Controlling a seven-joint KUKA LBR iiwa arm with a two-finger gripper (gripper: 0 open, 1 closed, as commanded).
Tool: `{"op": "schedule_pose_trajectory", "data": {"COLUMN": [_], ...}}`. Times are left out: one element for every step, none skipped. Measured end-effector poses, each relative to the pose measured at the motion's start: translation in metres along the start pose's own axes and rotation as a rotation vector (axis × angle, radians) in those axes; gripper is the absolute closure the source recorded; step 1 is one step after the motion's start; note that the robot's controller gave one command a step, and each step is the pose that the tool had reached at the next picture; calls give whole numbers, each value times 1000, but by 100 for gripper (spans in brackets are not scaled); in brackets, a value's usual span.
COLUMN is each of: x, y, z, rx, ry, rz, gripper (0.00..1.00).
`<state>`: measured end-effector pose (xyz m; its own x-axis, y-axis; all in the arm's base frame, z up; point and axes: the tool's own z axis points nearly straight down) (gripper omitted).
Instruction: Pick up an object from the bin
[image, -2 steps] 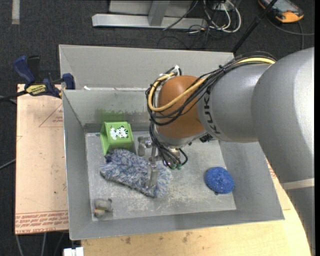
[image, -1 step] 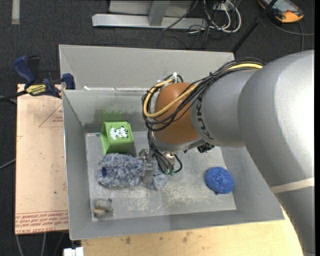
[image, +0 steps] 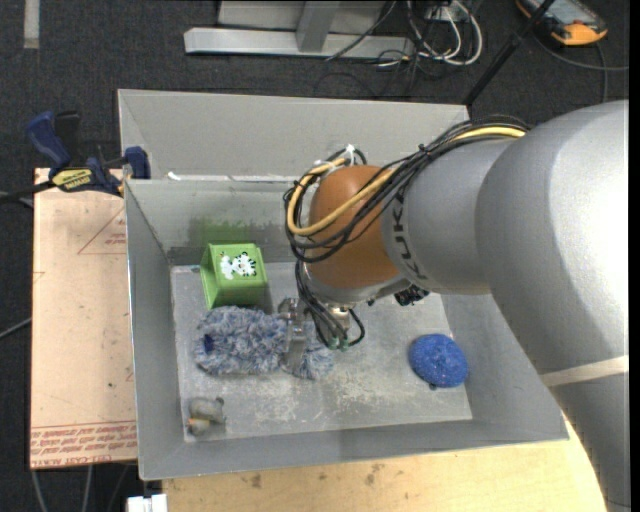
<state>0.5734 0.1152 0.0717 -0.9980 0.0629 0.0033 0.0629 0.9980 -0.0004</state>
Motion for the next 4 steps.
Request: {"op": "schedule_pose_trajectory", "data": {"x": [1,1,2,1], "y": [0,0,0,0], "z": [-3,-9,-19,-33], "rx": [0,-1,-1,-2], "ry": [0,-2,0,-3], "rz": [0,1,0,1], "gripper": [100,100,100,100]}}
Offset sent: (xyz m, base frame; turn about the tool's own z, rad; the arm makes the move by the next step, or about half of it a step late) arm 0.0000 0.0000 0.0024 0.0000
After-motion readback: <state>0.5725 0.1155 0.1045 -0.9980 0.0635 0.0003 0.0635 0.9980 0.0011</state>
